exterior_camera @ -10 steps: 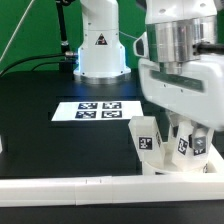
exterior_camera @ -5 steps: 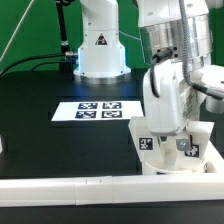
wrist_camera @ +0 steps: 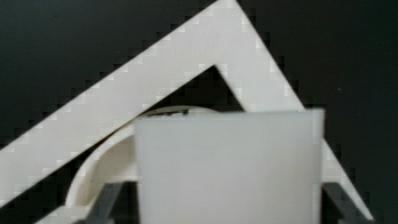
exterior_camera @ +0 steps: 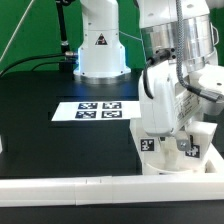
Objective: Assemble stool
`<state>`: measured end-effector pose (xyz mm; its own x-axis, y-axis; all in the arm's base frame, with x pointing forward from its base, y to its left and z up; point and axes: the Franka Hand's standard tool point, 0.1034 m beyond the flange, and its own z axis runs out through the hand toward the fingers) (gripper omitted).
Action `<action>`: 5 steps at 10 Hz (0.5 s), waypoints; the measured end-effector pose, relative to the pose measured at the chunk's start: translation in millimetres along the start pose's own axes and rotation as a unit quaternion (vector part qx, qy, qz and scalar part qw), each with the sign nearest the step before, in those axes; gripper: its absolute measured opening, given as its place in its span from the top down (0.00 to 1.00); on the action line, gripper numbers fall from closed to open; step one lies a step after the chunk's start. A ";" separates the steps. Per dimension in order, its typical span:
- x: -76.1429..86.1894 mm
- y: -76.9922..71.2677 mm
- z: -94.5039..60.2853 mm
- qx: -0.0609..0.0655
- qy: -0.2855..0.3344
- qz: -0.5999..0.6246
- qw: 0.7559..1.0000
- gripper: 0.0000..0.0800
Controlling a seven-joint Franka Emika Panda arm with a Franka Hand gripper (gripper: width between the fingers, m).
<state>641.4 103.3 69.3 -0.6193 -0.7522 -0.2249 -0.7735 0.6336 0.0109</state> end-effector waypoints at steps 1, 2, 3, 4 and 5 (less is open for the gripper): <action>-1.5 3.4 1.7 0.012 -0.015 0.031 0.999 0.58; -1.9 8.9 5.6 0.046 -0.034 0.064 0.996 0.58; -2.4 11.6 5.7 0.061 -0.039 0.057 0.996 0.58; -1.8 12.0 5.6 0.068 -0.042 0.067 0.995 0.58; -1.6 12.1 5.5 0.068 -0.043 0.069 0.994 0.58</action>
Offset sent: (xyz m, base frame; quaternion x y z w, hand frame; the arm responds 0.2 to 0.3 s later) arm -0.0094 -0.0037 -0.0052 0.0532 -0.0077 0.2781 0.9591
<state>633.7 113.2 64.4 -0.7002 -0.6419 -0.3126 -0.6529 0.7528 -0.0835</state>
